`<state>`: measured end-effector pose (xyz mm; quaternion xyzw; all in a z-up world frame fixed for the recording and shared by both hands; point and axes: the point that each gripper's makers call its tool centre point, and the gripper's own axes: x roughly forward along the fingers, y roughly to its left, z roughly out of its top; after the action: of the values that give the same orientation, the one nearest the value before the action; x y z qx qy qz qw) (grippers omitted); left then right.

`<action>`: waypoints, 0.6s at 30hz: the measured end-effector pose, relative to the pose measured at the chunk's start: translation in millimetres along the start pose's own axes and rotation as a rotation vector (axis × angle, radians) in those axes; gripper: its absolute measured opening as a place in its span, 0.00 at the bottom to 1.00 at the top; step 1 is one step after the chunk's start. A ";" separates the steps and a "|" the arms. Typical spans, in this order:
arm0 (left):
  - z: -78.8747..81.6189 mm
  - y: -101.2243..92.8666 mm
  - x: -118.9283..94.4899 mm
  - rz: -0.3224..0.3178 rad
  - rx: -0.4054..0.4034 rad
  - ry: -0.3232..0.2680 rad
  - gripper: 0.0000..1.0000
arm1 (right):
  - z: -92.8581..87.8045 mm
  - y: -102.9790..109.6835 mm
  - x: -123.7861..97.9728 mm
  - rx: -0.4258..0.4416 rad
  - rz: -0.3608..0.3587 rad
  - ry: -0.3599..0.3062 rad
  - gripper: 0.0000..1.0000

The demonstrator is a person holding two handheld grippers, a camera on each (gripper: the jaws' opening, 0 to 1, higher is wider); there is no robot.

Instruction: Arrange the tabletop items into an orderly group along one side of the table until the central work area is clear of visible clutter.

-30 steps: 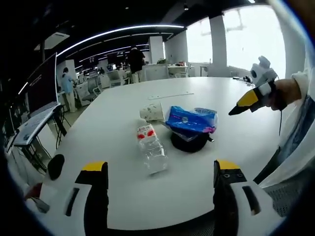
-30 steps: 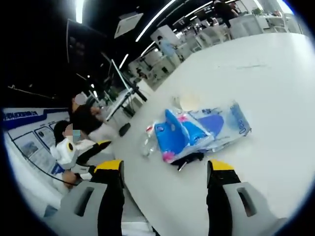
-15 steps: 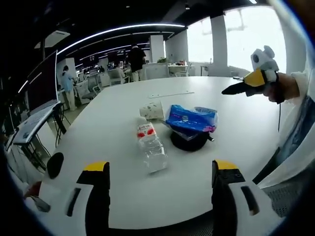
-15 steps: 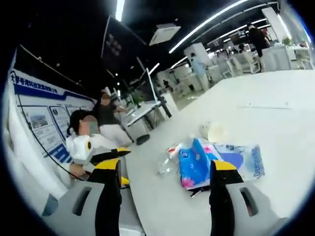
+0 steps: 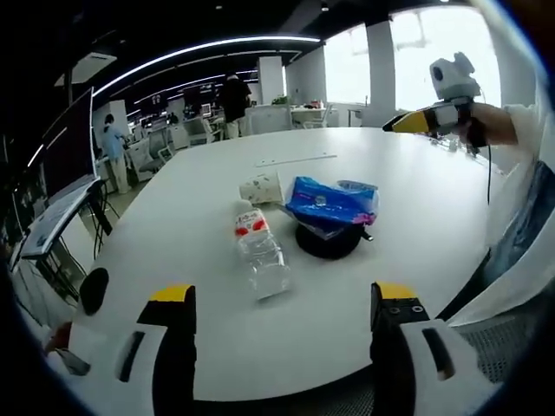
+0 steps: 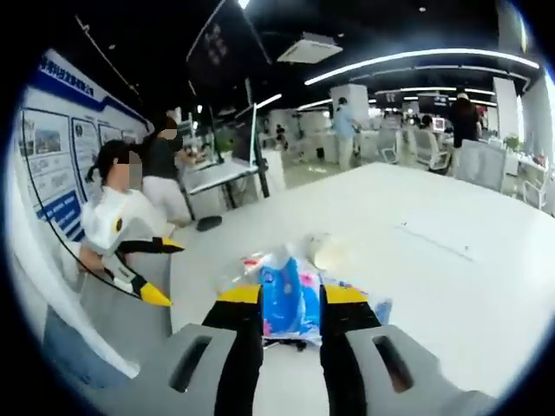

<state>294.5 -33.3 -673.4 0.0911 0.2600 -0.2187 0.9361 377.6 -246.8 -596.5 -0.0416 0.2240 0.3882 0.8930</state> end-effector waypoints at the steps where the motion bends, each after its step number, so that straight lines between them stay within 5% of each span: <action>1: -0.4 -0.1 0.1 0.000 0.001 0.002 0.84 | 1.3 -6.5 0.6 0.007 -0.021 0.001 0.12; 3: -1.1 -0.1 0.2 0.000 0.003 0.006 0.84 | 7.0 -15.9 -1.0 0.018 -0.021 -0.003 0.01; 5: -2.0 -0.4 0.4 -0.001 0.005 0.012 0.83 | 23.4 -27.3 -3.9 0.003 -0.050 -0.051 0.00; 11: -3.8 -0.5 1.4 -0.004 0.015 0.024 0.82 | 51.2 -54.6 -2.8 0.021 -0.119 -0.057 0.00; 18: -6.1 -0.5 1.7 -0.003 0.022 0.038 0.81 | 47.6 -62.5 11.5 0.030 -0.090 0.016 0.00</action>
<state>292.9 -32.7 -679.6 0.1053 0.2756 -0.2214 0.9295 446.5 -270.6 -565.1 -0.0416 0.2349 0.3439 0.9082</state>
